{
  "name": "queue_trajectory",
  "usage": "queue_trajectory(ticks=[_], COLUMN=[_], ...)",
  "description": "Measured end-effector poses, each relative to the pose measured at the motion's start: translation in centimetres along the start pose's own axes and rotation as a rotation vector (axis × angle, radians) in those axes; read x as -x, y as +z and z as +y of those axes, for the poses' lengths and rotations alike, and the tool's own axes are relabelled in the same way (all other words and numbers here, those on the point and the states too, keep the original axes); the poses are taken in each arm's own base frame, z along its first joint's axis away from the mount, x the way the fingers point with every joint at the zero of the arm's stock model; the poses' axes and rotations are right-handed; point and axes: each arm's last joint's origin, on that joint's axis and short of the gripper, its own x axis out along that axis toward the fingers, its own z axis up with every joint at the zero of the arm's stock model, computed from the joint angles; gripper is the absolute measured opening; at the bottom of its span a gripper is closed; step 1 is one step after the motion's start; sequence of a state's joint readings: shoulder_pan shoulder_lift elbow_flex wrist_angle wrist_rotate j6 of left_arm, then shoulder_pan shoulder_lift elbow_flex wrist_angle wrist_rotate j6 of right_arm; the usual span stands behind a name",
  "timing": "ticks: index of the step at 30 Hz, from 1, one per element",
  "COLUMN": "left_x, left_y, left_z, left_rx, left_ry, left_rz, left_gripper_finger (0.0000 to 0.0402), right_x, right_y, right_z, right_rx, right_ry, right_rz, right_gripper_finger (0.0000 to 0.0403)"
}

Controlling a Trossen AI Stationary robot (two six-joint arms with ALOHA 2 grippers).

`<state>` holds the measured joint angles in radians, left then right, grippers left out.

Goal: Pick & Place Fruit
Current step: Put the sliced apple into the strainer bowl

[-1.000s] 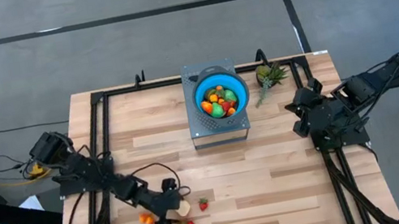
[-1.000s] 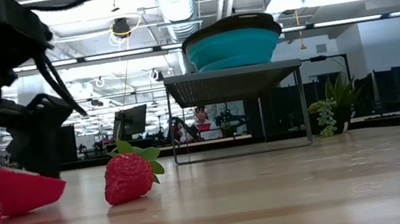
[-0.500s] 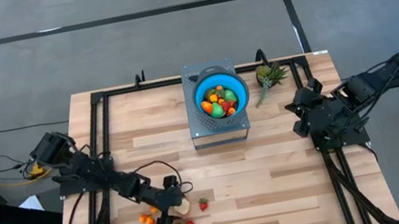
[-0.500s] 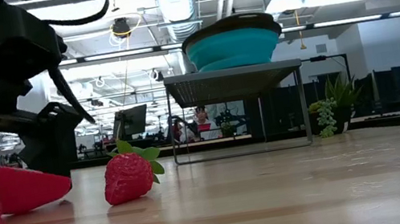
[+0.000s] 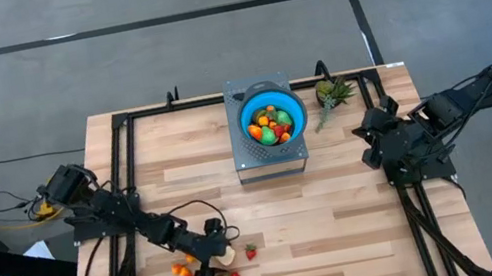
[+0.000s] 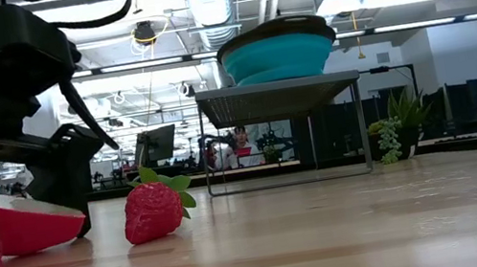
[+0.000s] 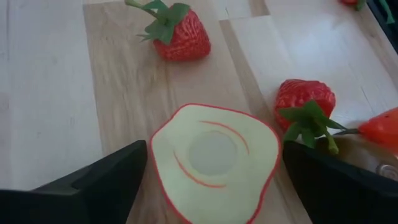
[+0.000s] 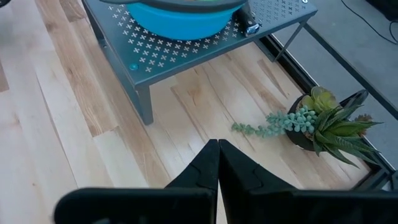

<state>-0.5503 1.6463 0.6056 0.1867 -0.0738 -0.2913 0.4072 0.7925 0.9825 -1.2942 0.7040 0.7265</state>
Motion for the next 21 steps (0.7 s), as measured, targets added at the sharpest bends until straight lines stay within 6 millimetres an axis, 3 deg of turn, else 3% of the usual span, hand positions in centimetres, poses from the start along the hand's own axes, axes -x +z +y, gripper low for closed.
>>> queue_trajectory(ticks=[12, 21], left_x=[-0.02, -0.02], left_y=[0.01, 0.02], left_z=[-0.02, -0.02], left_rx=[0.004, 0.004], left_ry=[-0.004, -0.004], left_rz=[-0.002, -0.003], left_gripper_finger=[0.0287, 0.0289], right_x=[0.0, 0.0], right_y=[-0.04, -0.04], right_z=[-0.03, -0.03], right_rx=[0.005, 0.004], right_ry=[-0.003, -0.003], right_rz=[0.004, 0.003], right_gripper_finger=[0.0, 0.0])
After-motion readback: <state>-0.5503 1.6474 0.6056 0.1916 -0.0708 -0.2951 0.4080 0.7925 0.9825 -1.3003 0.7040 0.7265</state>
